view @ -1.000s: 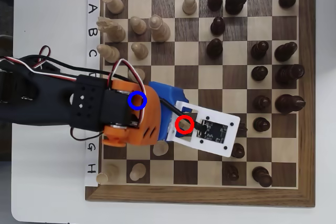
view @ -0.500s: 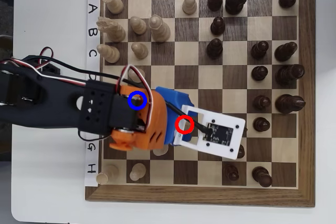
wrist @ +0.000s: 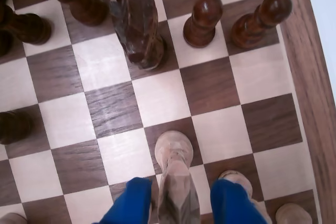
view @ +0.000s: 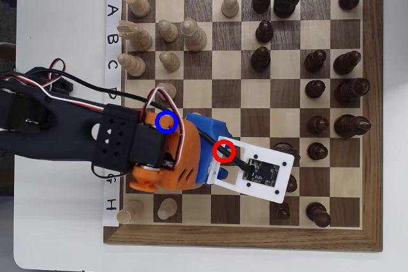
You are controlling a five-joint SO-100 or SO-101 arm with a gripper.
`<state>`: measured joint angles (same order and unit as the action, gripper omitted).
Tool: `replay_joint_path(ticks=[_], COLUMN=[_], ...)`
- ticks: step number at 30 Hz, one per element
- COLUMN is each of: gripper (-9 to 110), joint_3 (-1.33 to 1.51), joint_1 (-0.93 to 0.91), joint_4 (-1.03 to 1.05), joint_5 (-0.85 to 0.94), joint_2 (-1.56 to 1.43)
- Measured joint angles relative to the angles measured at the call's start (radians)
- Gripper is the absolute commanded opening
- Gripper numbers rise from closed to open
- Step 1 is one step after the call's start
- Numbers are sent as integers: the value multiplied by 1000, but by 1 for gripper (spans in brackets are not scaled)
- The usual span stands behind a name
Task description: Move the piece to destination
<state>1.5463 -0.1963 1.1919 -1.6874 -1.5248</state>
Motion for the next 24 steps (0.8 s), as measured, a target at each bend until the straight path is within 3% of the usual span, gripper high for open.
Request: replay_joint_path(ticks=[24], gripper=[18], joint_3=[80], joint_1=[15], joint_4=[-31], joint_5=[-66], joint_2=[0])
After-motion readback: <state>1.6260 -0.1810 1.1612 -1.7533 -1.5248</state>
